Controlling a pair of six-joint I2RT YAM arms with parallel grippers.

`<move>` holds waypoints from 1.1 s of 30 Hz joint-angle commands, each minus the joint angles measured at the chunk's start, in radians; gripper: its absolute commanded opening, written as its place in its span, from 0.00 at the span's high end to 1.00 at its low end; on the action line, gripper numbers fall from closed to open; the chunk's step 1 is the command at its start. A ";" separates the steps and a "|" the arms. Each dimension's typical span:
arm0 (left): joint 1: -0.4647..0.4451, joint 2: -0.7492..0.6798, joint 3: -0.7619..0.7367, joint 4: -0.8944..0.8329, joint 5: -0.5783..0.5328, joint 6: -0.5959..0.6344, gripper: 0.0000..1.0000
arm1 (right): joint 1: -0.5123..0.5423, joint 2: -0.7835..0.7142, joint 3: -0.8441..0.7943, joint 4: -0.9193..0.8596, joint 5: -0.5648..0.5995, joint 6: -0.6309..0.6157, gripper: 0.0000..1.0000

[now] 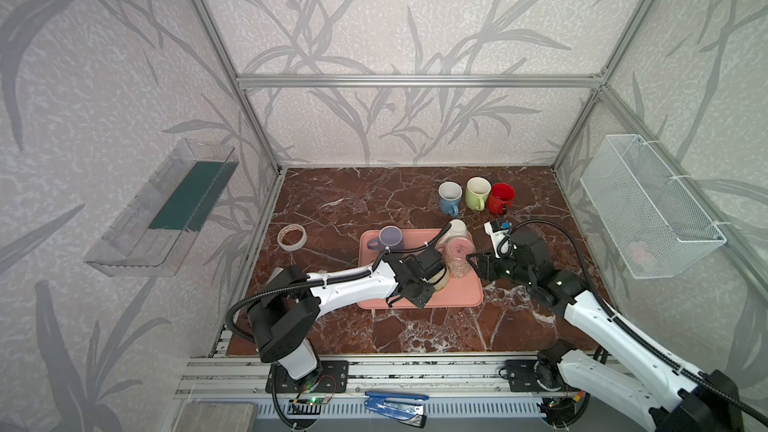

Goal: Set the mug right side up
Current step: 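Lower the left gripper onto the upside-down cream mug's handle and grasp it, then hold the cream mug by its handle with the left gripper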

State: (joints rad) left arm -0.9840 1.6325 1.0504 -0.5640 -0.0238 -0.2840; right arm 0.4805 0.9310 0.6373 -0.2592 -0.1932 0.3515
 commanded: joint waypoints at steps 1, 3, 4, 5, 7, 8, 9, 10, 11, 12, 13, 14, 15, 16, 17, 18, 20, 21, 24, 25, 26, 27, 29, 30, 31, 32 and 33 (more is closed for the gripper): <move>0.000 0.020 0.030 0.011 -0.005 0.003 0.85 | 0.000 -0.022 -0.013 0.003 -0.002 0.004 0.47; -0.001 0.021 0.030 0.011 -0.007 0.001 0.86 | 0.001 -0.024 -0.013 0.002 -0.004 0.004 0.47; -0.001 0.021 0.030 0.010 -0.008 0.002 0.87 | 0.001 -0.026 -0.013 0.000 -0.002 0.005 0.47; -0.001 0.018 0.031 0.009 -0.010 0.000 0.87 | 0.001 -0.028 -0.013 0.000 -0.002 0.004 0.47; -0.001 0.015 0.033 0.006 -0.015 0.000 0.90 | 0.001 -0.032 -0.015 -0.002 0.000 0.004 0.47; -0.001 0.012 0.034 0.004 -0.019 0.000 0.91 | 0.001 -0.032 -0.015 -0.002 0.000 0.004 0.47; -0.001 0.008 0.035 0.002 -0.023 0.000 0.93 | 0.001 -0.034 -0.014 -0.003 -0.001 0.004 0.47; 0.000 0.004 0.036 0.000 -0.026 0.000 0.95 | 0.001 -0.035 -0.015 -0.002 -0.002 0.005 0.47; -0.001 0.000 0.036 -0.001 -0.029 -0.001 0.96 | 0.001 -0.035 -0.015 -0.002 -0.003 0.006 0.47; -0.001 -0.005 0.038 -0.004 -0.031 -0.002 0.98 | 0.001 -0.037 -0.015 -0.003 -0.005 0.006 0.47; -0.001 -0.012 0.038 -0.006 -0.034 -0.001 1.00 | 0.001 -0.037 -0.017 -0.003 -0.007 0.008 0.47; -0.001 -0.018 0.037 -0.007 -0.034 -0.001 1.00 | 0.001 -0.037 -0.017 -0.002 -0.008 0.008 0.47; -0.001 -0.025 0.036 -0.010 -0.037 -0.004 1.00 | 0.000 -0.037 -0.017 -0.002 -0.009 0.009 0.47; -0.001 -0.034 0.035 -0.011 -0.042 -0.007 1.00 | 0.001 -0.038 -0.016 -0.001 -0.012 0.009 0.47; -0.001 -0.042 0.035 -0.015 -0.046 -0.012 1.00 | 0.001 -0.037 -0.017 0.000 -0.014 0.011 0.47; -0.001 -0.051 0.033 -0.017 -0.049 -0.015 1.00 | 0.001 -0.037 -0.018 0.002 -0.015 0.010 0.47; 0.001 -0.070 0.030 -0.022 -0.061 -0.026 1.00 | 0.001 -0.037 -0.018 0.006 -0.021 0.014 0.47; 0.001 -0.082 0.028 -0.025 -0.068 -0.029 1.00 | 0.001 -0.037 -0.018 0.008 -0.024 0.014 0.47; 0.002 -0.115 0.021 -0.028 -0.091 -0.035 1.00 | 0.001 -0.034 -0.018 0.014 -0.030 0.017 0.47; 0.001 -0.125 0.017 -0.030 -0.102 -0.035 1.00 | 0.001 -0.032 -0.018 0.017 -0.033 0.018 0.47; 0.003 -0.134 0.014 -0.031 -0.112 -0.034 1.00 | 0.001 -0.031 -0.018 0.018 -0.034 0.019 0.47; 0.002 -0.142 0.010 -0.031 -0.130 -0.033 1.00 | 0.001 -0.030 -0.018 0.021 -0.038 0.021 0.47; 0.003 -0.151 -0.001 -0.029 -0.160 -0.030 1.00 | 0.001 -0.026 -0.018 0.026 -0.041 0.023 0.47; 0.003 -0.150 -0.009 -0.024 -0.175 -0.027 1.00 | 0.001 -0.025 -0.019 0.029 -0.043 0.023 0.47; 0.004 -0.146 -0.016 -0.019 -0.187 -0.026 1.00 | 0.000 -0.024 -0.018 0.031 -0.044 0.024 0.47; 0.004 -0.138 -0.021 -0.019 -0.198 -0.026 1.00 | 0.000 -0.022 -0.017 0.033 -0.045 0.025 0.47; 0.004 -0.130 -0.025 -0.018 -0.204 -0.025 1.00 | 0.001 -0.021 -0.017 0.035 -0.046 0.026 0.47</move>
State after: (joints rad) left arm -0.9825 1.5169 1.0344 -0.6128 -0.1486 -0.3073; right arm 0.4805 0.9119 0.6308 -0.2508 -0.2237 0.3710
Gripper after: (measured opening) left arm 0.132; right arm 0.527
